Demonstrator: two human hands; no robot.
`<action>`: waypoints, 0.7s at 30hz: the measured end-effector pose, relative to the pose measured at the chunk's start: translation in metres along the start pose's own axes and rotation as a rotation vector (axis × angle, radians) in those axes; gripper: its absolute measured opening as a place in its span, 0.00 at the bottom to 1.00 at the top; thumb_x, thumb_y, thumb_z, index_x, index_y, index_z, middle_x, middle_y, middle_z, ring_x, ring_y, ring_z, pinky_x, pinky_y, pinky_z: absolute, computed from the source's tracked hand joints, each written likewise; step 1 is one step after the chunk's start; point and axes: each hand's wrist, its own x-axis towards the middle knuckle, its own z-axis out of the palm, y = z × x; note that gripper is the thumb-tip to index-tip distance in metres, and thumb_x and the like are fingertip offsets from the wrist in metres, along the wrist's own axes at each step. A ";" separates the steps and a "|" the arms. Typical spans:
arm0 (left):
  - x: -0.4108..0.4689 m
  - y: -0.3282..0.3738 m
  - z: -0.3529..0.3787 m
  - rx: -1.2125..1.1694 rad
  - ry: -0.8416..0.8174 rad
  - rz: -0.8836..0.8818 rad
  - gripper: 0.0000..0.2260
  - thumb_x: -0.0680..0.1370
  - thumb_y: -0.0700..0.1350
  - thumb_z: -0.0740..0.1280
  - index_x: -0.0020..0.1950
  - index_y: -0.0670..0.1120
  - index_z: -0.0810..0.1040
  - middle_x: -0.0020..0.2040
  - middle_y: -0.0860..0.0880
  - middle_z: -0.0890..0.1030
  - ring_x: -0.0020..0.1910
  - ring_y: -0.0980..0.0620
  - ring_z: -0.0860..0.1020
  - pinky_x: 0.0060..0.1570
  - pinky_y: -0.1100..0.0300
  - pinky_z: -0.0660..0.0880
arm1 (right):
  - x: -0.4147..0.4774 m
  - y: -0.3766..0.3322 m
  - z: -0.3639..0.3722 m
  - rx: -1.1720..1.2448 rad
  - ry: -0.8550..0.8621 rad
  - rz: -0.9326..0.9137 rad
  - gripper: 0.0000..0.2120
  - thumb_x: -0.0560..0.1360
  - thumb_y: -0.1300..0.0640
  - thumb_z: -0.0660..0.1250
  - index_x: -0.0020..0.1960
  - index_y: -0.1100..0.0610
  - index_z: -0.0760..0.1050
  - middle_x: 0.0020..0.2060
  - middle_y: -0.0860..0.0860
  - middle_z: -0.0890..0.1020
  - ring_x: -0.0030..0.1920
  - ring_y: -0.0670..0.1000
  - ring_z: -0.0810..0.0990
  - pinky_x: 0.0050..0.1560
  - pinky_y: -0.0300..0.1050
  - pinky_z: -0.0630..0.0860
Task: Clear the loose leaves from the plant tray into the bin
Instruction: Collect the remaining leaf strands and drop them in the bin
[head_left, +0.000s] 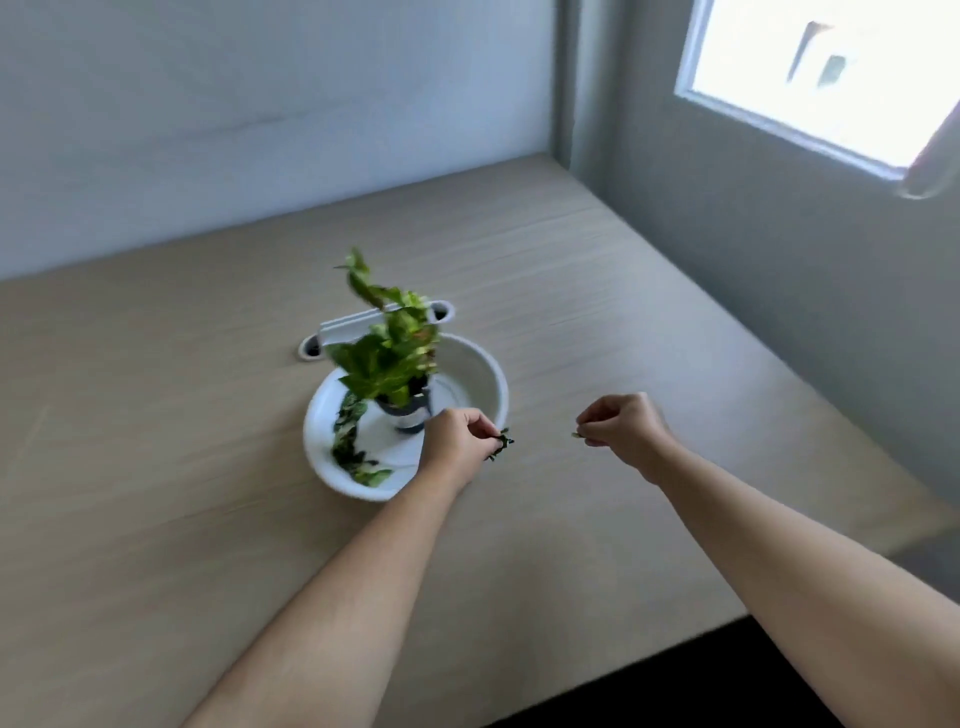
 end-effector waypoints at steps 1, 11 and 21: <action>-0.006 0.017 0.019 0.003 -0.031 0.030 0.12 0.68 0.35 0.74 0.30 0.49 0.78 0.31 0.47 0.80 0.29 0.54 0.76 0.33 0.65 0.74 | -0.008 0.012 -0.026 -0.004 0.033 0.017 0.05 0.67 0.66 0.72 0.35 0.58 0.81 0.29 0.53 0.82 0.32 0.50 0.82 0.39 0.42 0.78; -0.144 0.233 0.296 0.105 -0.481 0.518 0.03 0.68 0.34 0.73 0.39 0.40 0.84 0.29 0.51 0.78 0.26 0.63 0.70 0.25 0.75 0.66 | -0.181 0.215 -0.327 0.027 0.626 0.274 0.12 0.64 0.68 0.72 0.29 0.54 0.77 0.28 0.56 0.81 0.31 0.52 0.79 0.43 0.48 0.80; -0.275 0.254 0.485 0.534 -0.961 0.767 0.05 0.69 0.36 0.71 0.42 0.42 0.84 0.42 0.43 0.85 0.38 0.51 0.79 0.39 0.67 0.70 | -0.349 0.399 -0.384 0.062 0.810 0.696 0.10 0.65 0.67 0.73 0.30 0.55 0.78 0.28 0.52 0.79 0.30 0.49 0.77 0.35 0.37 0.75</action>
